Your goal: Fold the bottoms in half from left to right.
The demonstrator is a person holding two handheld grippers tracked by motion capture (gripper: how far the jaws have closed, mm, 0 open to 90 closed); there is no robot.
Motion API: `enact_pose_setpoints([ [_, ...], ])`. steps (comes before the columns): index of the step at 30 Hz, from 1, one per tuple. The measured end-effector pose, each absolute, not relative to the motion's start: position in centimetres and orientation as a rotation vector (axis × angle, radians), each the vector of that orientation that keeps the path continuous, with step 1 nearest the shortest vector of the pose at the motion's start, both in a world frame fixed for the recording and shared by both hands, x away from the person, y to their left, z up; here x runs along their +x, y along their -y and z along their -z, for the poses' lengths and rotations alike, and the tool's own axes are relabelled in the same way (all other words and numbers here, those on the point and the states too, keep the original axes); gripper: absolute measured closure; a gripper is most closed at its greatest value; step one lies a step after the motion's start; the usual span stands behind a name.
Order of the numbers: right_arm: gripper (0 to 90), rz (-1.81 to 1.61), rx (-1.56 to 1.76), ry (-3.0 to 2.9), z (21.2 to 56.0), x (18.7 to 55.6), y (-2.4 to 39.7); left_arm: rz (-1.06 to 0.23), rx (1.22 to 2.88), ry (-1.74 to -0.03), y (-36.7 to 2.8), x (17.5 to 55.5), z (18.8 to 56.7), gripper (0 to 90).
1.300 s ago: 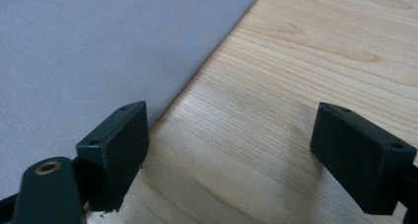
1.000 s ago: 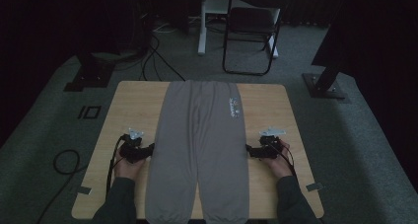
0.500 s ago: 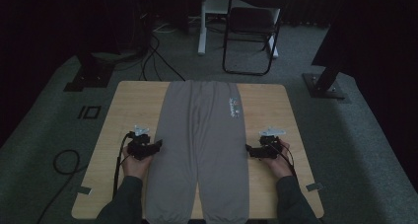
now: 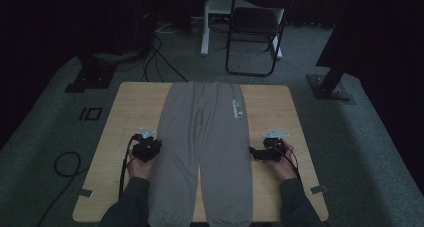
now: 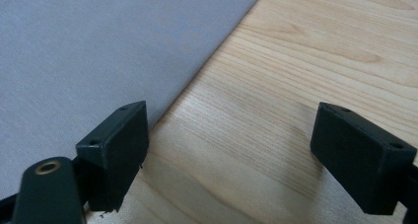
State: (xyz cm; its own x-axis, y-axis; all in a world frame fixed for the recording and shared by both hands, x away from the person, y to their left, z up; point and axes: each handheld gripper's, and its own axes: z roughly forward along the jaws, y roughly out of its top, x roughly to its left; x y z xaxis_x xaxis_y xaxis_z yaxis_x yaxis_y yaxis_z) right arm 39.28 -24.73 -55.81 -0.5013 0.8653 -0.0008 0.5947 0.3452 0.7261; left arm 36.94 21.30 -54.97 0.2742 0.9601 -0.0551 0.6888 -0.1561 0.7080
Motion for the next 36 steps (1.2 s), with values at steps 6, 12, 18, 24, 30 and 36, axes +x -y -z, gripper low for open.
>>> enact_pose_setpoints([
  [6, 31.8, -1.0, 1.335, -2.183, 55.5, 38.6, 24.7, -0.54, 1.929, -1.475, -22.2, 36.4, 54.9, 85.0],
  [12, 37.7, -0.994, 1.292, -2.18, 55.4, 38.3, 23.4, -0.539, 1.937, -1.476, -22.8, 36.1, 54.8, 85.2],
  [18, 48.6, -0.961, 1.281, -2.196, 55.4, 37.8, 23.3, -0.541, 1.92, -1.503, -23.7, 35.8, 54.8, 85.9],
  [24, 49.9, -0.966, 1.312, -2.199, 55.3, 37.0, 25.0, -0.527, 1.9, -1.53, -24.1, 35.9, 54.8, 87.1],
  [30, 49.1, -0.984, 1.292, -2.2, 55.5, 37.0, 25.0, -0.465, 1.845, -1.494, -23.6, 35.7, 53.9, 88.2],
  [36, 48.9, -1.004, 1.276, -2.188, 55.7, 37.2, 24.9, -0.477, 1.87, -1.314, -20.3, 35.8, 51.2, 88.3],
])
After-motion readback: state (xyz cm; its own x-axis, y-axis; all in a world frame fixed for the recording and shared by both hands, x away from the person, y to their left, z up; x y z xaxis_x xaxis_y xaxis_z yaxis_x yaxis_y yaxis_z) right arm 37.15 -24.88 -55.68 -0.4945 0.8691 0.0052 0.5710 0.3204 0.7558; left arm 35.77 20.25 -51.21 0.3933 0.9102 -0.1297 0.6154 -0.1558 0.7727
